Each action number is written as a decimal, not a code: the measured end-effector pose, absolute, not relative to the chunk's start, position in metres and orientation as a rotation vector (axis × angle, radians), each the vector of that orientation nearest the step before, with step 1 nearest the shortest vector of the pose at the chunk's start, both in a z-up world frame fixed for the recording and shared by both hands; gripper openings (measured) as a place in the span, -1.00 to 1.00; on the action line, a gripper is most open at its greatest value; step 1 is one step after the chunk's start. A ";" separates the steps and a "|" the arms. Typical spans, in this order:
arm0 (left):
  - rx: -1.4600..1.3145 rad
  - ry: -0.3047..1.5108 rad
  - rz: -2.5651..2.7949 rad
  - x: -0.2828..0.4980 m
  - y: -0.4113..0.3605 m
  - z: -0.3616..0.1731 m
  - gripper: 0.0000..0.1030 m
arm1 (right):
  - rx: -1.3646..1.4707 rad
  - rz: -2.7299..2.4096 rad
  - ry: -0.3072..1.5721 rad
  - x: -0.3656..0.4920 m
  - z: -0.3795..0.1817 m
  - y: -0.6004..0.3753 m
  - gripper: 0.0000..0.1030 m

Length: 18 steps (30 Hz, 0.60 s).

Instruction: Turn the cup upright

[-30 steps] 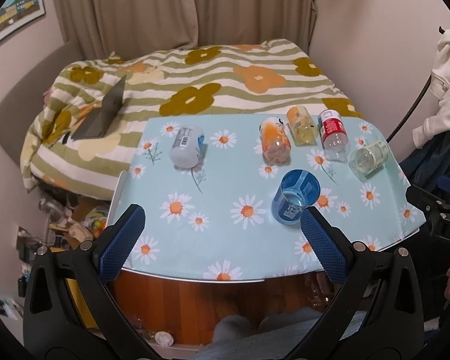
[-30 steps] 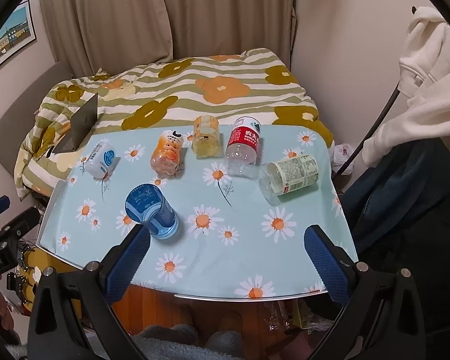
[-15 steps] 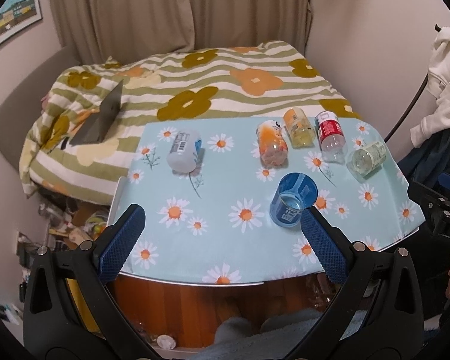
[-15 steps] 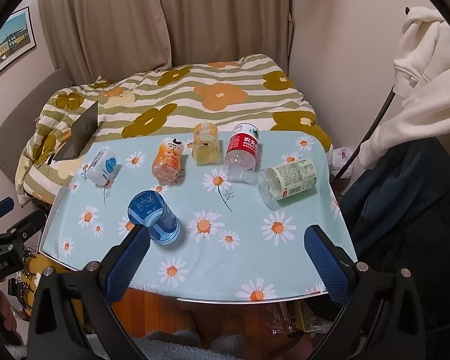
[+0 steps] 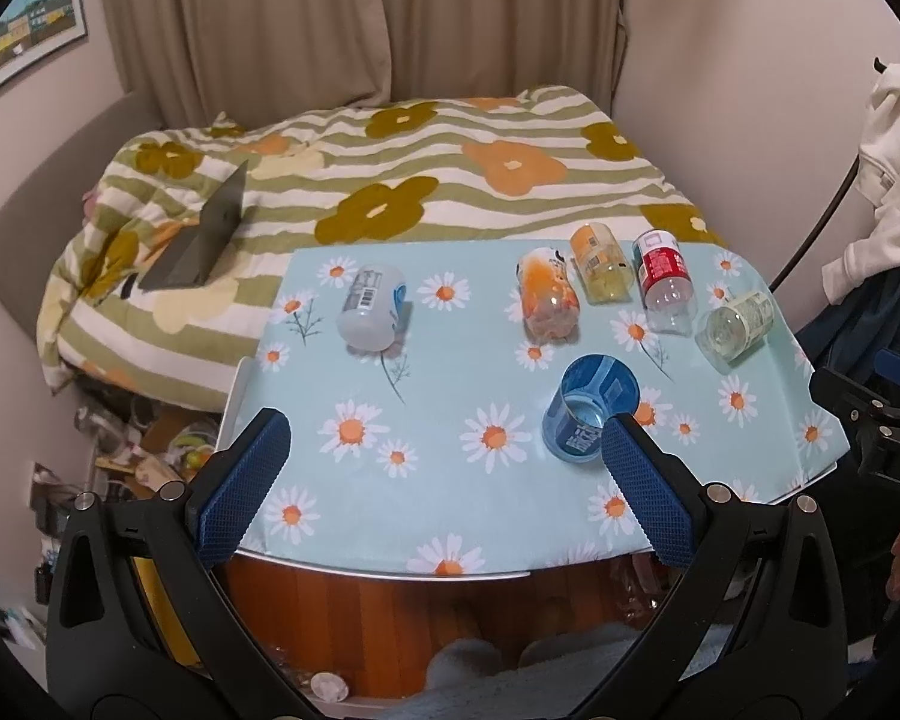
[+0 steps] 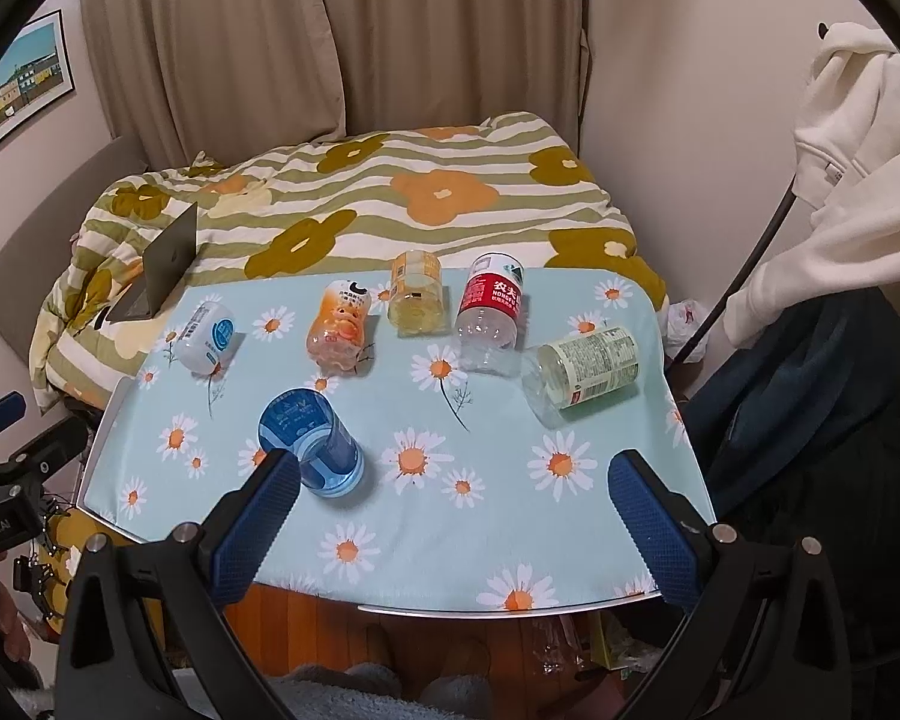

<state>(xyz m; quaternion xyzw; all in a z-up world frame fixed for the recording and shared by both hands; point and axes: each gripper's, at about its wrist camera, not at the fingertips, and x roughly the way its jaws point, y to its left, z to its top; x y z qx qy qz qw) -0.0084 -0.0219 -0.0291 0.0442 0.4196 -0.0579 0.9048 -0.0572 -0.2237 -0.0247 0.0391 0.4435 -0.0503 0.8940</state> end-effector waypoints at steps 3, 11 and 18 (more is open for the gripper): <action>0.092 0.867 -0.119 -0.008 -0.022 -0.029 1.00 | 0.080 -0.105 0.919 -0.057 -0.025 -0.224 0.99; 0.088 0.868 -0.121 -0.006 -0.021 -0.028 1.00 | 0.081 -0.105 0.920 -0.054 -0.024 -0.223 0.99; 0.087 0.867 -0.121 -0.004 -0.021 -0.028 1.00 | 0.079 -0.107 0.919 -0.052 -0.024 -0.223 0.99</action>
